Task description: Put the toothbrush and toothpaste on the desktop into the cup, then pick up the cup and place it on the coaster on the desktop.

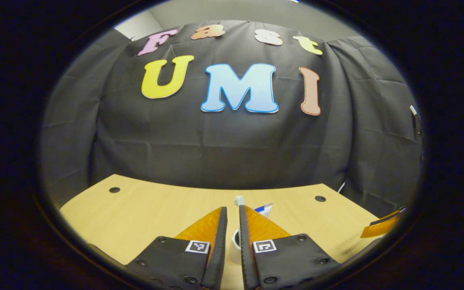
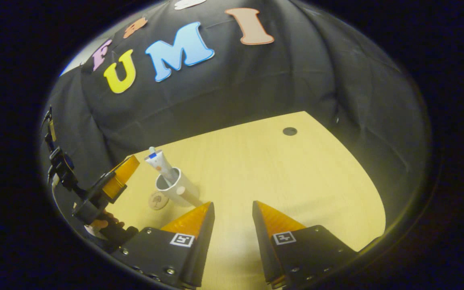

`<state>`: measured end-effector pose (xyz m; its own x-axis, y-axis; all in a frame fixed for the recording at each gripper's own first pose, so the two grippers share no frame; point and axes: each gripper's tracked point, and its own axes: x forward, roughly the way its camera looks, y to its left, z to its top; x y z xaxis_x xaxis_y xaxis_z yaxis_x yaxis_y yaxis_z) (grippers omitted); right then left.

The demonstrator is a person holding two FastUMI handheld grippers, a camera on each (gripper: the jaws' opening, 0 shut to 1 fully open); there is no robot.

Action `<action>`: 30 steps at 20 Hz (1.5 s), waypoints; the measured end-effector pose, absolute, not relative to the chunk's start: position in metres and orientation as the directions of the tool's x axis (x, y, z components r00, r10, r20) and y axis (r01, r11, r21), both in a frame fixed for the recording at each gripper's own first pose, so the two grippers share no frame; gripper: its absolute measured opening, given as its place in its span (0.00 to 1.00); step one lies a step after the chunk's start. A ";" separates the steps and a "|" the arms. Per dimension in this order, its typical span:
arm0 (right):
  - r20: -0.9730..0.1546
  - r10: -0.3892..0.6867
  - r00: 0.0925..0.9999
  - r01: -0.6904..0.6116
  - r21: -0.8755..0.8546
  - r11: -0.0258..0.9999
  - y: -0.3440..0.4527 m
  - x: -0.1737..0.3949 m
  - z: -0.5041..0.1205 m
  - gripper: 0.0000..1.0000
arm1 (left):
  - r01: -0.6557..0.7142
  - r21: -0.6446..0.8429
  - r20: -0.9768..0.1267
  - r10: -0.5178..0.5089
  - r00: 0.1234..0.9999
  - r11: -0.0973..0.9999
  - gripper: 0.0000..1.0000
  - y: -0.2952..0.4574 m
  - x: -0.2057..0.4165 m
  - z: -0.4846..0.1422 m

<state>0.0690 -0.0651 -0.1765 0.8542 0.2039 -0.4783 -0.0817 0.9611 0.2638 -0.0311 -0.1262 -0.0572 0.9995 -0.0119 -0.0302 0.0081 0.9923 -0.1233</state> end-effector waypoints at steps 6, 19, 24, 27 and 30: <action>-0.542 0.326 0.775 -0.295 0.147 0.944 -0.015 0.092 -0.178 0.56 | -0.059 -0.117 -0.119 0.045 0.992 0.991 0.24 -0.070 -0.080 -0.065; -0.742 0.323 0.587 -0.575 -0.100 0.812 0.022 0.136 -0.212 0.56 | -0.117 -0.179 -0.270 0.066 0.961 0.977 0.25 -0.006 -0.151 -0.102; -0.785 0.319 0.531 -0.628 -0.112 0.770 0.036 0.148 -0.233 0.53 | -0.184 -0.197 -0.308 0.118 0.944 0.963 0.27 0.015 -0.169 -0.115; -0.790 0.313 0.527 -0.633 -0.119 0.765 0.041 0.159 -0.239 0.52 | -0.225 -0.197 -0.330 0.151 0.932 0.954 0.25 0.032 -0.179 -0.123; -0.800 0.317 0.510 -0.632 -0.098 0.769 0.046 0.168 -0.249 0.51 | -0.263 -0.198 -0.347 0.183 0.920 0.944 0.27 0.045 -0.188 -0.128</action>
<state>0.1684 0.0458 -0.2486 0.5101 0.3169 -0.7996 -0.6315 0.7691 -0.0981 -0.1880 0.0452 -0.1276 0.9198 0.1835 -0.3468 -0.2629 0.9443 -0.1978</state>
